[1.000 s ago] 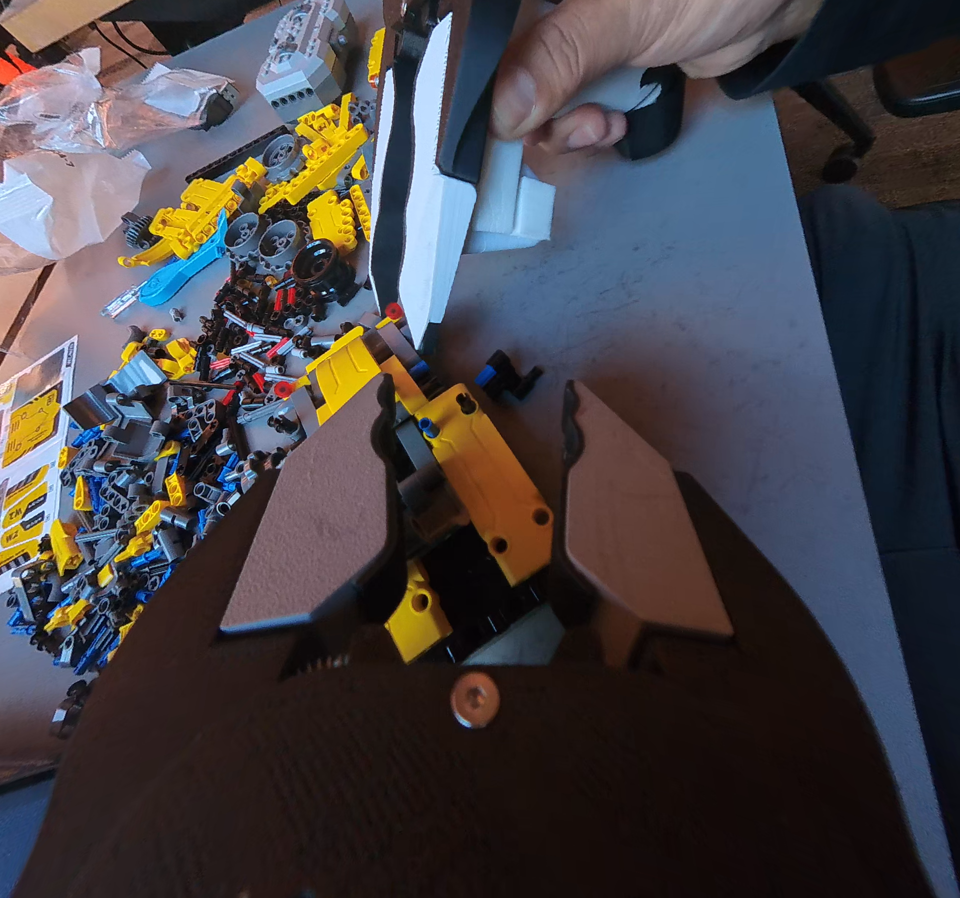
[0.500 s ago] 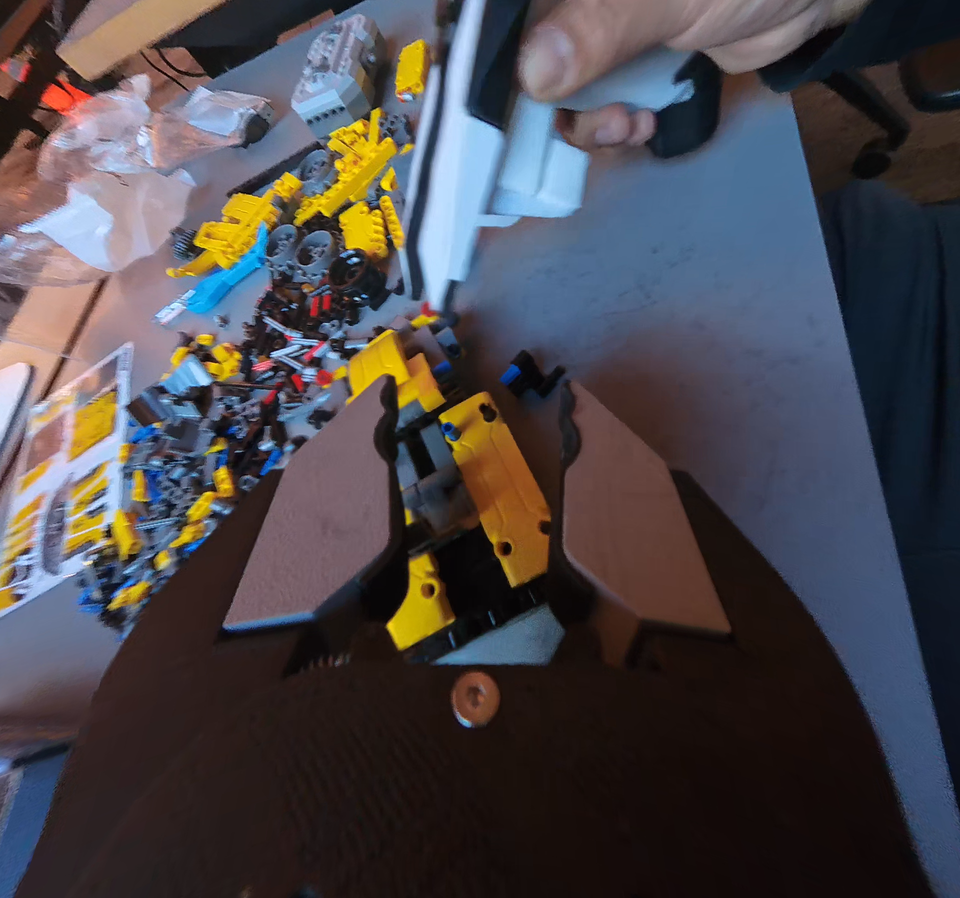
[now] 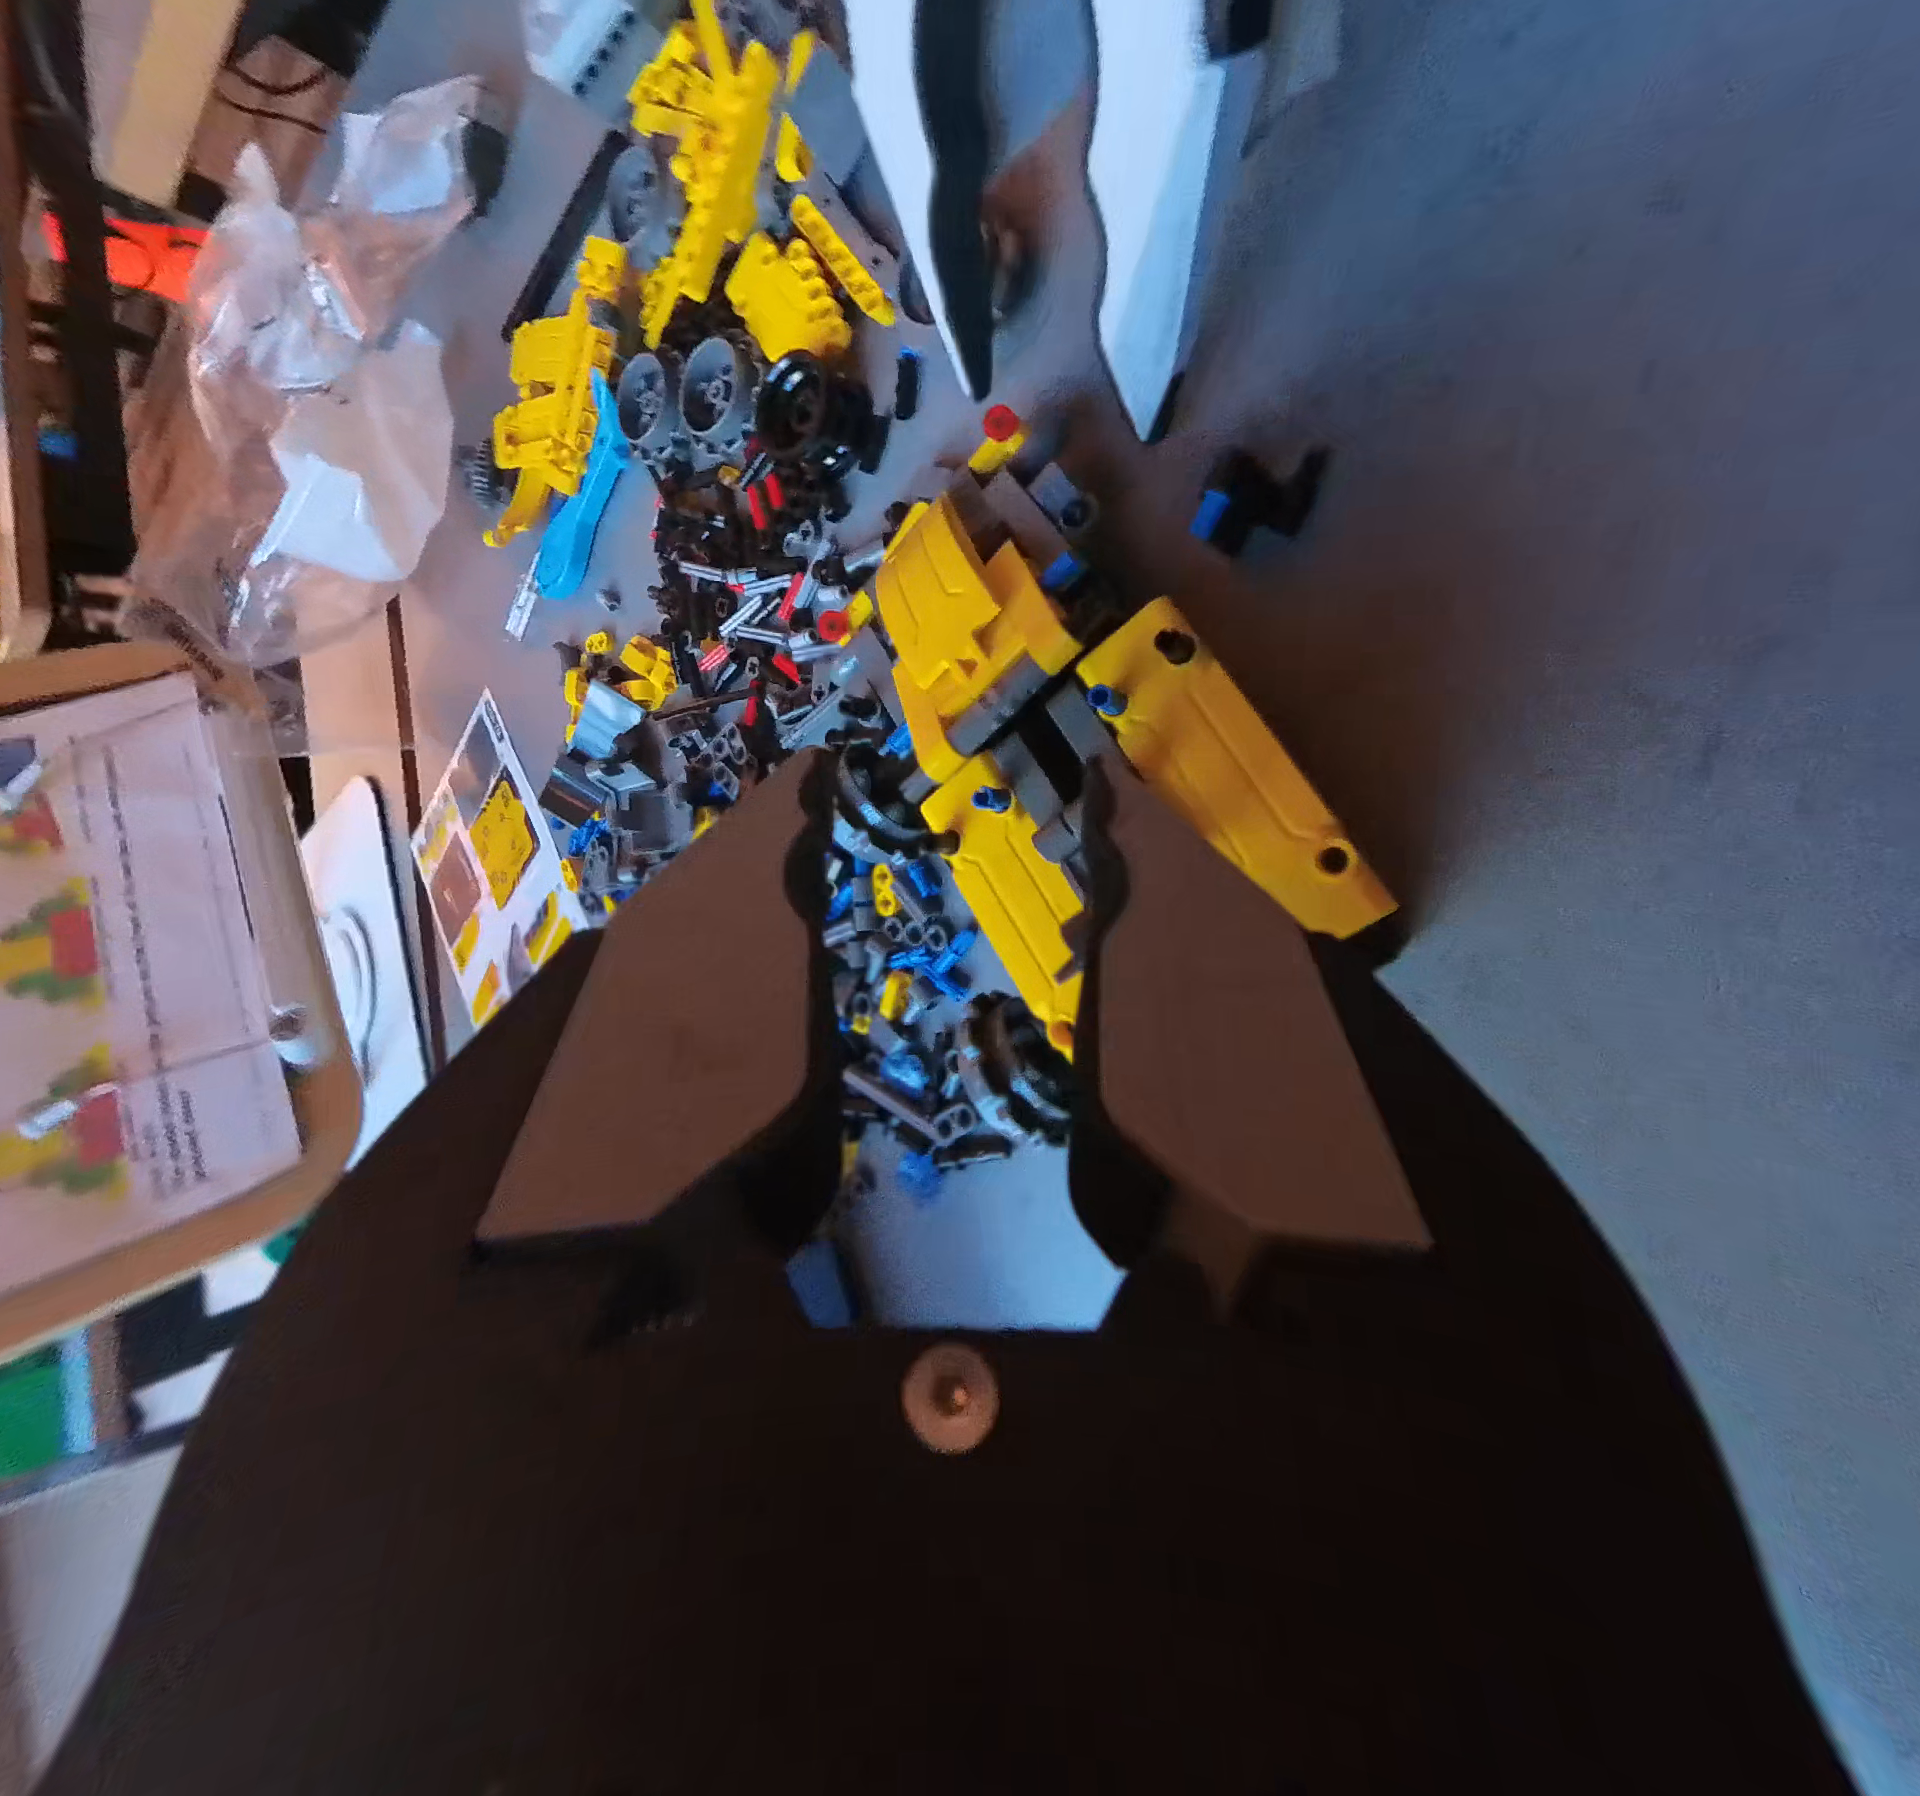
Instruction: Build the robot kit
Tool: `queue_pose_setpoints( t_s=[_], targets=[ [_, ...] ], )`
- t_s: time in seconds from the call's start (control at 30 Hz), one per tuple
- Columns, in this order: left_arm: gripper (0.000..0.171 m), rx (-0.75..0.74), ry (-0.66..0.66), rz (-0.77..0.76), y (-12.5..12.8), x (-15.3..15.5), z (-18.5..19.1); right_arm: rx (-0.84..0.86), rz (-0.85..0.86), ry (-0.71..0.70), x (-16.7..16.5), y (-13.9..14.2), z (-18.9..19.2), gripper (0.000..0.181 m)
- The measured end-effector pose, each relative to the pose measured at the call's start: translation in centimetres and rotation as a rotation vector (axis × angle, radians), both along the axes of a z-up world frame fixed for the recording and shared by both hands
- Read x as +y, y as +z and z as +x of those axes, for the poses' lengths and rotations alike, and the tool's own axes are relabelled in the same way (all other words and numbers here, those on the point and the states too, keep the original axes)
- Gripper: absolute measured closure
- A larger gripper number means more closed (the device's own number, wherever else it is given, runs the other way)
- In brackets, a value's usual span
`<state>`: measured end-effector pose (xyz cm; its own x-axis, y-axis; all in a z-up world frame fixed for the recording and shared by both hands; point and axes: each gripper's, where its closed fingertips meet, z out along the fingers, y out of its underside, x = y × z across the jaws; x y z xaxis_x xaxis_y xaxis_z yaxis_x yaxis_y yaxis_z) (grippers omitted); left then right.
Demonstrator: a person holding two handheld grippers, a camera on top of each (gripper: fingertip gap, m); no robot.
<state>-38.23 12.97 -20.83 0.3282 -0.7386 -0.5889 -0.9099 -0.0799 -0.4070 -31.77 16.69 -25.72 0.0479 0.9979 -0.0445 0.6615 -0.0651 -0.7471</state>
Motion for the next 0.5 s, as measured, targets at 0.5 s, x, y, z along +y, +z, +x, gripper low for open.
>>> queue_pose_setpoints(
  t_s=[0.5],
  targets=[
    [0.143, 0.291, -0.078, -0.089, -0.1, 2.7, -1.1, 0.054, -0.05, 0.102, -0.8, 0.5, -0.1, 0.148]
  ],
)
